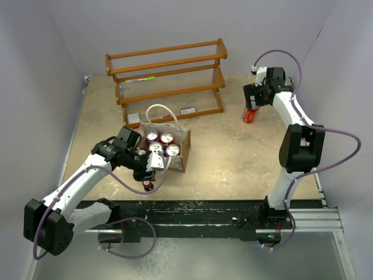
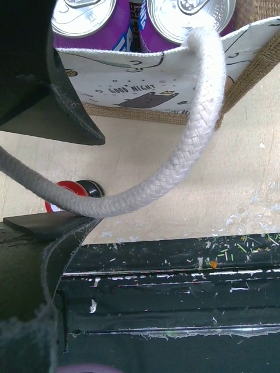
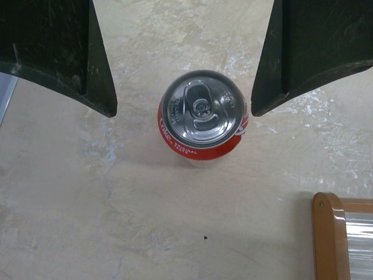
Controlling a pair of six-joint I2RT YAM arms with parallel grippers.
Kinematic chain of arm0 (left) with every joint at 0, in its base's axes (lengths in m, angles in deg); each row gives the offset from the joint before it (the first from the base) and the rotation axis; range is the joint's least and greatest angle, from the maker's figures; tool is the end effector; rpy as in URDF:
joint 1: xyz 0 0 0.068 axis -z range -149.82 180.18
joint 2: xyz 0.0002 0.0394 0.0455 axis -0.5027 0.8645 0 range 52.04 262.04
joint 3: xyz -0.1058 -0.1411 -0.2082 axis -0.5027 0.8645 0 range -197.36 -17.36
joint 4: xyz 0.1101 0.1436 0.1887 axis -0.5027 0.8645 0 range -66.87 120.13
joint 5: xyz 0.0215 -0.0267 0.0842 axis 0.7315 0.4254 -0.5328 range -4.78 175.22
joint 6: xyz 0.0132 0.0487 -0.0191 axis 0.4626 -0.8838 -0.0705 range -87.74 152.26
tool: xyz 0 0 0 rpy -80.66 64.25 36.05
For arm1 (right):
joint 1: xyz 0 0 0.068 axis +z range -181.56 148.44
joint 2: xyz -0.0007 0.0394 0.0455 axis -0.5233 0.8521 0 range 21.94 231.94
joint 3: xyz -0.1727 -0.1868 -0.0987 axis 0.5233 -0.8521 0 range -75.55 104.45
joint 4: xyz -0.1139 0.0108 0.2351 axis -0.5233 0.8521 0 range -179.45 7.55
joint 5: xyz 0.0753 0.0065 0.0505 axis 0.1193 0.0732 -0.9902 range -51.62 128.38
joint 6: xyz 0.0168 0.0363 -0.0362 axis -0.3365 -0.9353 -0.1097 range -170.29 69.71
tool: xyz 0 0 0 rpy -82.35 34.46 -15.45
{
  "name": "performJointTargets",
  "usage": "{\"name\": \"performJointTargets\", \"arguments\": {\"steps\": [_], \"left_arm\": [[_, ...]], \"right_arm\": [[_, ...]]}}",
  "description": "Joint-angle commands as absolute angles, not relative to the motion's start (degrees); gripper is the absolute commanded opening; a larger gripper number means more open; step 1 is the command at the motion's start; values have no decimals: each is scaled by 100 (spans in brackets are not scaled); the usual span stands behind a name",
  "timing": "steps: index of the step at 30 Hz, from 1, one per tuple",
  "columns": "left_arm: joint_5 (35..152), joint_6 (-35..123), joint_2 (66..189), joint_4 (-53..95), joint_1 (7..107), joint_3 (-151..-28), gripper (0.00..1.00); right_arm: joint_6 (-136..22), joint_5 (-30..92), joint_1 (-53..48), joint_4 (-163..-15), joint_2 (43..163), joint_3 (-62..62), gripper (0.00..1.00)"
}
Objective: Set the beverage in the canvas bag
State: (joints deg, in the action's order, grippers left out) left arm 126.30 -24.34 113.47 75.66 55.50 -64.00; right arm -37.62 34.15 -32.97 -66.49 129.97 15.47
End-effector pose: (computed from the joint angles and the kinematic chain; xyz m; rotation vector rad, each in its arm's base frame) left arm 0.1570 -0.1001 0.2477 1.7626 1.7466 -0.7590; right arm 0.4374 -0.0081 0.2800 -0.2610 2.2514 -0.0467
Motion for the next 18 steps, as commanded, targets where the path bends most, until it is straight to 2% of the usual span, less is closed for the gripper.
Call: {"name": "performJointTargets", "arguments": {"steps": [1, 8, 18], "left_arm": [[12638, -2399, 11163, 7511, 5585, -6365, 51], [12594, -2417, 11102, 7525, 5587, -6308, 45], [12547, -2409, 11064, 7472, 5584, -6253, 45]], "right_arm": [[-3737, 3222, -3287, -6370, 13178, 1968, 97], [-3741, 3161, -3287, -6303, 13500, 2053, 93], [-3720, 2932, -3288, -6116, 13741, 2295, 83]]}}
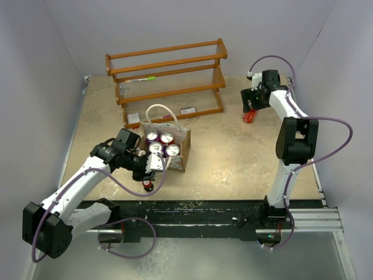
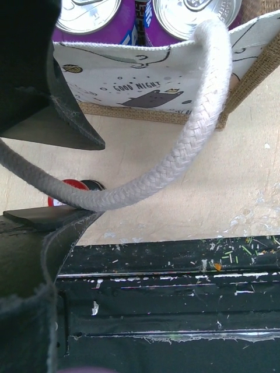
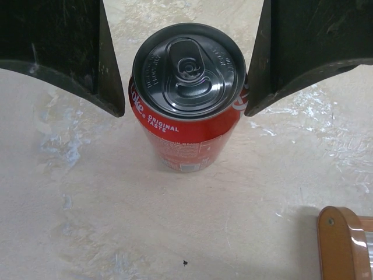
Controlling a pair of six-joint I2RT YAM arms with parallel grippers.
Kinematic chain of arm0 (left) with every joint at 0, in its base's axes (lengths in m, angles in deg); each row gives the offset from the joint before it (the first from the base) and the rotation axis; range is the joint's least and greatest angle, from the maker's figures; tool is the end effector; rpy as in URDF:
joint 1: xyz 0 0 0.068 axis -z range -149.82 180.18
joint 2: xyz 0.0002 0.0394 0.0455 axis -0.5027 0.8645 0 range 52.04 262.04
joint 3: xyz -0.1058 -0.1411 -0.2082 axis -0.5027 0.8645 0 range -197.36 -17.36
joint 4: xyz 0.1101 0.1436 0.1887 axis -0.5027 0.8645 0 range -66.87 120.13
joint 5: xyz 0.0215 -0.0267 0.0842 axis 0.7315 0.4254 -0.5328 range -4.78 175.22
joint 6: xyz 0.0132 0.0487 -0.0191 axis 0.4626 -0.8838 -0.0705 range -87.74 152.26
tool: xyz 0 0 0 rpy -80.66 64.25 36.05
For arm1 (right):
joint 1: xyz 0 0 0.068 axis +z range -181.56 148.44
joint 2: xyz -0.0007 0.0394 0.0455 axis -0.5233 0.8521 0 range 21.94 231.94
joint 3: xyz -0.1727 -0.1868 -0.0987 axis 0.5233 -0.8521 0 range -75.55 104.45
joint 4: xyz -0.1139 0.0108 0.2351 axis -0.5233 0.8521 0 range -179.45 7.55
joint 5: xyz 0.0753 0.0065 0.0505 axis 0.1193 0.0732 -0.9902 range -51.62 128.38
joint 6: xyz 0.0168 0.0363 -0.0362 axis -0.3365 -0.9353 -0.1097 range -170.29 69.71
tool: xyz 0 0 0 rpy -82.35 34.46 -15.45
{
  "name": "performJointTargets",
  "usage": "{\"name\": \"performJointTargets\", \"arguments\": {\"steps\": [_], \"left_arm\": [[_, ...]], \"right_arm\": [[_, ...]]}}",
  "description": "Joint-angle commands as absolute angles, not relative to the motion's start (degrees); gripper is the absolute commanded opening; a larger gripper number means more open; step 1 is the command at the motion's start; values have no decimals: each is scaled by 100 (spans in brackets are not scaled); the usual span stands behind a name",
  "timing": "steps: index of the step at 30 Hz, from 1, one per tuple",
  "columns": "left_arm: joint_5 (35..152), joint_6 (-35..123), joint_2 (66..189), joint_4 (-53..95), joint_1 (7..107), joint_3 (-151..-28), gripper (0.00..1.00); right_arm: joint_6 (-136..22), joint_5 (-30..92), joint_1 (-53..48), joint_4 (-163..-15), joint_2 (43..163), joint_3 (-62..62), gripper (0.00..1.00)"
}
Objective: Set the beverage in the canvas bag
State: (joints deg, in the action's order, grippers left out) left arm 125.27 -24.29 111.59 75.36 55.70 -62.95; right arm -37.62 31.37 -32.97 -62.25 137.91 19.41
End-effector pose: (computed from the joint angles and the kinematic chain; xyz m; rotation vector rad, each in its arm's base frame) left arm 0.1519 -0.0978 0.2475 1.7646 1.7382 -0.7281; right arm 0.4587 -0.0069 0.2376 -0.2915 2.3864 0.0335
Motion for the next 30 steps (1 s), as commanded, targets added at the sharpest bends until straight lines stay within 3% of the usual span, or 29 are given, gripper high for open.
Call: {"name": "performJointTargets", "arguments": {"steps": [1, 7, 14, 30], "left_arm": [[12541, -2408, 11066, 7474, 5584, -6254, 45], [12526, -2409, 11063, 7472, 5585, -6245, 45], [12528, -2410, 11066, 7464, 5584, -6254, 45], [12322, -2790, 11145, 7816, 5584, -6352, 44]], "right_arm": [[-3712, 2913, -3287, -6088, 13743, 2312, 82], [-3711, 2863, -3287, -6065, 13666, 2242, 81], [-3720, 2867, -3287, -6017, 13597, 2210, 70], [-3567, 2204, -3195, -5665, 12581, 2288, 22]]}}
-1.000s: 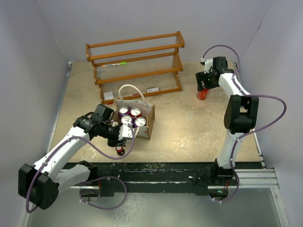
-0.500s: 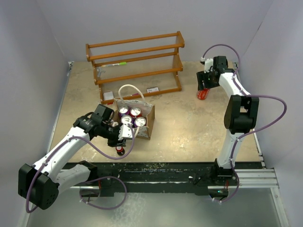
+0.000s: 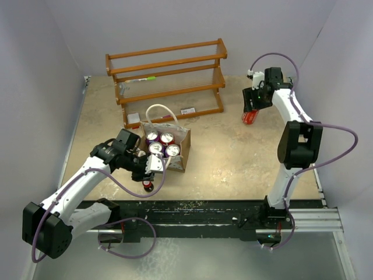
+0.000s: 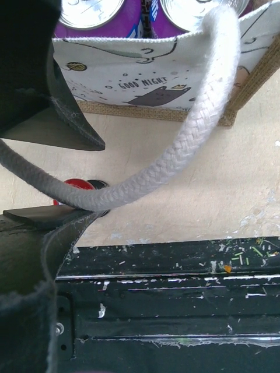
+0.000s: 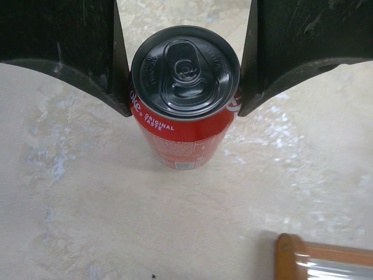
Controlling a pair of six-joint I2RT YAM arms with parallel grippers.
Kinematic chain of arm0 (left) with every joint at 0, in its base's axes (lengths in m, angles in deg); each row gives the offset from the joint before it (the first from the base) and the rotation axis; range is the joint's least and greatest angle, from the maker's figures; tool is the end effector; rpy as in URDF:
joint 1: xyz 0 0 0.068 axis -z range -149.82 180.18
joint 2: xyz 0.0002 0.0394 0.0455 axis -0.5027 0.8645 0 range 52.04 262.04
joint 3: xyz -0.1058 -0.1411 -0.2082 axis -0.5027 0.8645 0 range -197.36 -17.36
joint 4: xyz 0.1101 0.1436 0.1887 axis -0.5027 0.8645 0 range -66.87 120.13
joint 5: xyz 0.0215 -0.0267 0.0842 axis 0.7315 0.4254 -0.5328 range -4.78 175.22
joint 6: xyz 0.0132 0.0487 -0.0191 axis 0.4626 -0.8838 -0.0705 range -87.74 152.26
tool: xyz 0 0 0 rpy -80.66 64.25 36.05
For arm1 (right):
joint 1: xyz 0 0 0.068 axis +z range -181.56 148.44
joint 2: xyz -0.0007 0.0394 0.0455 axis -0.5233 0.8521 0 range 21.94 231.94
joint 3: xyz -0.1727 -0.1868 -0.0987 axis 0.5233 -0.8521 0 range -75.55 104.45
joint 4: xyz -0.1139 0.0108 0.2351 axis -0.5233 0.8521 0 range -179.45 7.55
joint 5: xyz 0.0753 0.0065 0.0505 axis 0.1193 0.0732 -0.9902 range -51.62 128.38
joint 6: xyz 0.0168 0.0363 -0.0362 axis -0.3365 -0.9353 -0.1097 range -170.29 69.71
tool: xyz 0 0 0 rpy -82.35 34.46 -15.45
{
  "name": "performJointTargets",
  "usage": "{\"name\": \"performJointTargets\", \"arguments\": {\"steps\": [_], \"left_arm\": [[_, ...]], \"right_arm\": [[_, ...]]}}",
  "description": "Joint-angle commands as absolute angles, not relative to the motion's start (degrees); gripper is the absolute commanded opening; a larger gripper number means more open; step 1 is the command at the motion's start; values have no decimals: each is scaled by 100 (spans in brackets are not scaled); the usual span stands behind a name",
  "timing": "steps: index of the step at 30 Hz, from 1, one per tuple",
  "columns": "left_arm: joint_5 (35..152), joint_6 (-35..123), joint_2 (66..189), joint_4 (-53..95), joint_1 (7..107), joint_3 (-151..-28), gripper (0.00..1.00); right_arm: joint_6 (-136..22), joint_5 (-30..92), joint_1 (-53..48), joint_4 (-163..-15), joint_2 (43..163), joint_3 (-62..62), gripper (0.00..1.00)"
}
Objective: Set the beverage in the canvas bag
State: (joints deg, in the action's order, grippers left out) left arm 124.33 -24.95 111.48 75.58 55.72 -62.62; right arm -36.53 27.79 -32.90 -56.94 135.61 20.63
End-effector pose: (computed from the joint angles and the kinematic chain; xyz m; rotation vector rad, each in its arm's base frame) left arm 0.1511 -0.0970 0.2456 1.7783 1.7427 -0.7085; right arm 0.4478 -0.0039 0.2555 -0.3434 2.4018 0.1066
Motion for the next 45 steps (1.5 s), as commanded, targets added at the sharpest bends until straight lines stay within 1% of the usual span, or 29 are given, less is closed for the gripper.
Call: {"name": "performJointTargets", "arguments": {"steps": [1, 6, 11, 17, 23, 32, 38, 45], "left_arm": [[12293, -2832, 11146, 7855, 5591, -6359, 44], [12169, -2934, 11105, 7922, 5589, -6350, 44], [12234, -2935, 11105, 7894, 5580, -6358, 44], [12235, -2916, 11228, 7931, 5584, -6438, 44], [12317, -2860, 11238, 7858, 5585, -6374, 43], [12319, -2821, 11234, 7805, 5589, -6353, 43], [12325, -2812, 11209, 7813, 5584, -6359, 43], [12323, -2803, 11170, 7819, 5585, -6359, 43]], "right_arm": [[-3550, 2121, -3163, -5621, 12458, 2289, 20], [-3401, 1669, -2797, -5426, 11775, 2235, 16], [-3094, 1690, -1702, -5542, 10991, 2011, 16], [-2956, 979, -669, -5592, 10533, 1993, 16], [-2741, 866, 177, -5497, 10774, 2150, 16], [-2685, 1077, 1023, -5455, 11500, 2574, 15], [-2692, 1166, 1379, -5354, 11867, 2925, 13], [-2773, 1208, 1476, -5389, 12004, 3127, 12]]}}
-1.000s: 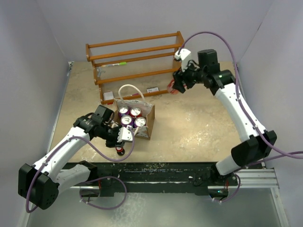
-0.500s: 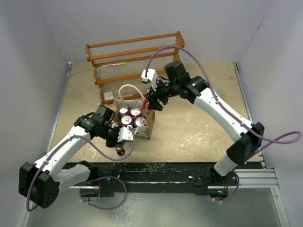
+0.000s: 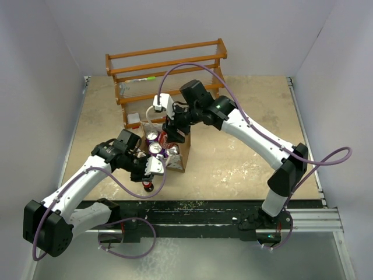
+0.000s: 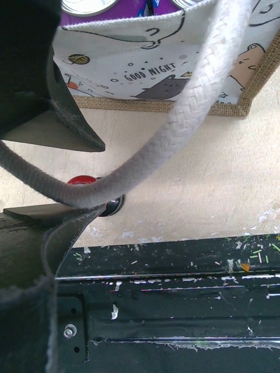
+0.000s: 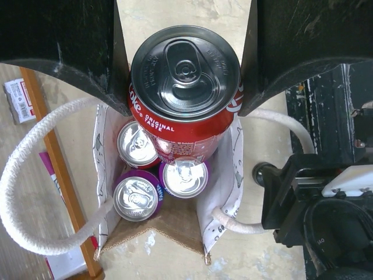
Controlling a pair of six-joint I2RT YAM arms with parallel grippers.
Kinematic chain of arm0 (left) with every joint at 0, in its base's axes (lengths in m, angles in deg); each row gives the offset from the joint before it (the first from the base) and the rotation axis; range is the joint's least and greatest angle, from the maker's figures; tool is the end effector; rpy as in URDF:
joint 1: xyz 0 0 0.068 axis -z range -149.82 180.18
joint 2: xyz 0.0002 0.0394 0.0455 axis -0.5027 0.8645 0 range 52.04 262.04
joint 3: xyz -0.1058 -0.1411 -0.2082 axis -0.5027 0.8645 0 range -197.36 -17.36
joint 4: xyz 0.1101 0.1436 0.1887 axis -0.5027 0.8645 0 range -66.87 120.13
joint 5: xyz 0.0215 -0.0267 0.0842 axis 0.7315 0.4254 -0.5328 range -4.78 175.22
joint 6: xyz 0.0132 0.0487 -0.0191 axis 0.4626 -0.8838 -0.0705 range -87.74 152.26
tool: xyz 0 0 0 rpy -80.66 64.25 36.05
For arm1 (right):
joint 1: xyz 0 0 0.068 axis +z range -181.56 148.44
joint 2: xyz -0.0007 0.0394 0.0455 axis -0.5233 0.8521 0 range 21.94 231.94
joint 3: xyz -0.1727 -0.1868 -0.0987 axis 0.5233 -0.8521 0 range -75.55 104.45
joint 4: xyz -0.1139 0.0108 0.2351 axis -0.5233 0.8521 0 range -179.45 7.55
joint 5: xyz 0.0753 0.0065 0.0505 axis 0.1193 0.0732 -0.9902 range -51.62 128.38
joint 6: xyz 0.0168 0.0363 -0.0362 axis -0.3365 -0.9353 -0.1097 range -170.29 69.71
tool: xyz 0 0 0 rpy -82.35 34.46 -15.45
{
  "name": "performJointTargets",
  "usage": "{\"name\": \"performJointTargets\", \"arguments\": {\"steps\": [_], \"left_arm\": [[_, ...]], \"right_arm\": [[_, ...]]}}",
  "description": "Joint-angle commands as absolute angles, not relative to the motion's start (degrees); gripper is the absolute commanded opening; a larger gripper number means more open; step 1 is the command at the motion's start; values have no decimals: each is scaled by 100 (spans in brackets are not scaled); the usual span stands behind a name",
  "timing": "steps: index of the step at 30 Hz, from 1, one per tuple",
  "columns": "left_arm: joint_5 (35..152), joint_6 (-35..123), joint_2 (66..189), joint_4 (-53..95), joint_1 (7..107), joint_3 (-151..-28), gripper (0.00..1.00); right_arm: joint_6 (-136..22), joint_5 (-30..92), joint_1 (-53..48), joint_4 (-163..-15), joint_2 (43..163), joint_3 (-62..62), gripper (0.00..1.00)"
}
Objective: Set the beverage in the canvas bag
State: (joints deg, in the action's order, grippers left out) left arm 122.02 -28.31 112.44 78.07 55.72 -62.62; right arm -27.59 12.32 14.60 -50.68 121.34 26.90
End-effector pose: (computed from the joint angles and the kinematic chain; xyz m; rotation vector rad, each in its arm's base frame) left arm 0.1501 -0.0953 0.2406 1.8459 1.7578 -0.6728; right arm 0.2592 0.2927 0.3851 -1.4583 1.6664 0.7273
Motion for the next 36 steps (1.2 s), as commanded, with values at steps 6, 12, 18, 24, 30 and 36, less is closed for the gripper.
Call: {"name": "performJointTargets", "arguments": {"steps": [6, 12, 18, 24, 30, 36], "left_arm": [[12319, -2794, 11168, 7824, 5584, -6359, 42], [12319, -2794, 11163, 7815, 5584, -6360, 42], [12327, -2777, 11136, 7802, 5584, -6359, 42], [12319, -2772, 11128, 7799, 5584, -6362, 43], [12319, -2768, 11137, 7797, 5587, -6357, 42], [12302, -2768, 11127, 7813, 5584, -6376, 42]], "right_arm": [[-2871, 1696, 1476, -5341, 12253, 3174, 10], [-2936, 2066, 1472, -5196, 12411, 3060, 9], [-2836, 2509, 1470, -5155, 12214, 2824, 7], [-2720, 2940, 1400, -4922, 12065, 2740, 6], [-2692, 3184, 1315, -4717, 11977, 2852, 5], [-2736, 3395, 1293, -4337, 12106, 3137, 4]]}}
